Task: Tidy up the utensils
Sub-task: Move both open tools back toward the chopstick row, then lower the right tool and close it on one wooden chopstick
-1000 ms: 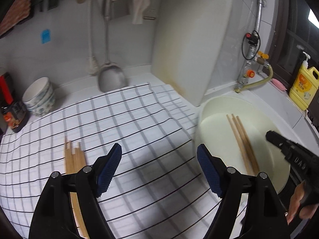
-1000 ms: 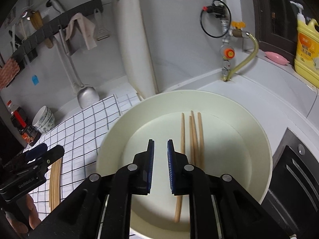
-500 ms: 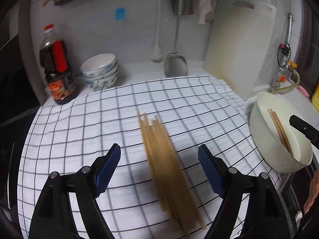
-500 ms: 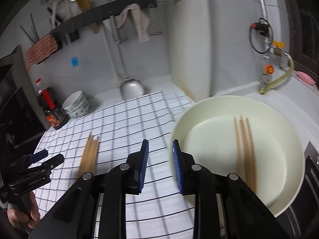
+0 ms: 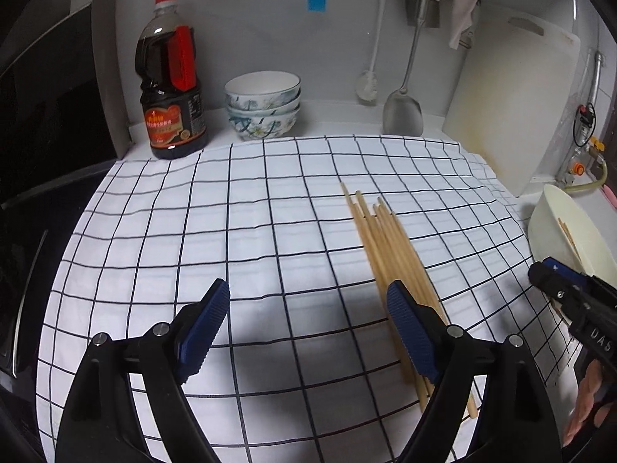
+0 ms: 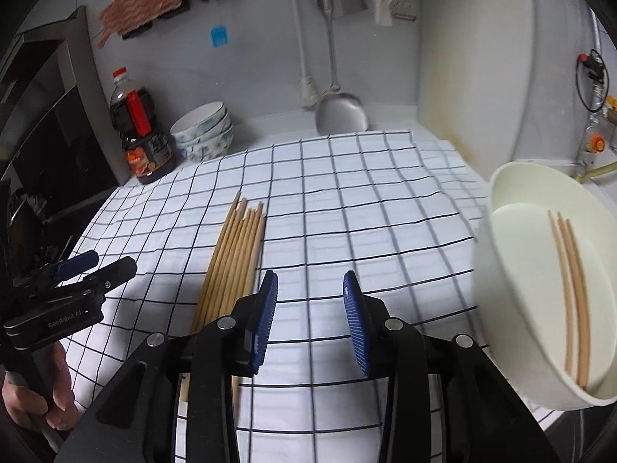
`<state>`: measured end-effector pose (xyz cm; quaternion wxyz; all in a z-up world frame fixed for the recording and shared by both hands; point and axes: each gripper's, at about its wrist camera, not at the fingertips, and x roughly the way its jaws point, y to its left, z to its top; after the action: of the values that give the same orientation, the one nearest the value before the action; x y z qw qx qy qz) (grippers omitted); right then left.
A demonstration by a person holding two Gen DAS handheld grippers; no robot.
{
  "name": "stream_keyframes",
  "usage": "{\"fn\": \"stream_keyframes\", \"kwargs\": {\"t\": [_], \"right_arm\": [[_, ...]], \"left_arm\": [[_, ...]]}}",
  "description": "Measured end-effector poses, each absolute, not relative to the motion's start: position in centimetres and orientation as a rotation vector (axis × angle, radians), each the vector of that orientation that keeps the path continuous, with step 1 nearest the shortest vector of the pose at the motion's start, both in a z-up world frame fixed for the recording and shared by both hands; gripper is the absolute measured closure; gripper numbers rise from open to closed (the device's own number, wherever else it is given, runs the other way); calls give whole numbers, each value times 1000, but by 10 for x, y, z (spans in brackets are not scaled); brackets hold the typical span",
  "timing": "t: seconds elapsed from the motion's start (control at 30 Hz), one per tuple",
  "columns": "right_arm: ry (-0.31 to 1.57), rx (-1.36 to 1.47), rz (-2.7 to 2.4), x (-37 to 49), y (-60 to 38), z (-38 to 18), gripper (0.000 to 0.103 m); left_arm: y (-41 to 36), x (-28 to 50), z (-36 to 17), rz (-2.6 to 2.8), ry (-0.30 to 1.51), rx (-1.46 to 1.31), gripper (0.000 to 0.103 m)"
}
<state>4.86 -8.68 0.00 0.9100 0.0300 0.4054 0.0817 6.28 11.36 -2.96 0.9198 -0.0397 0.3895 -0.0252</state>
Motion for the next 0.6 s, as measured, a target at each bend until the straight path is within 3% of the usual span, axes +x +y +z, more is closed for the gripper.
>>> {"fn": "stream_keyframes", "kwargs": {"t": [0.6], "right_arm": [[947,-46,209,74,-37,-48,69]], "left_arm": [[123,71,-59,-45,873,-130,16]]}}
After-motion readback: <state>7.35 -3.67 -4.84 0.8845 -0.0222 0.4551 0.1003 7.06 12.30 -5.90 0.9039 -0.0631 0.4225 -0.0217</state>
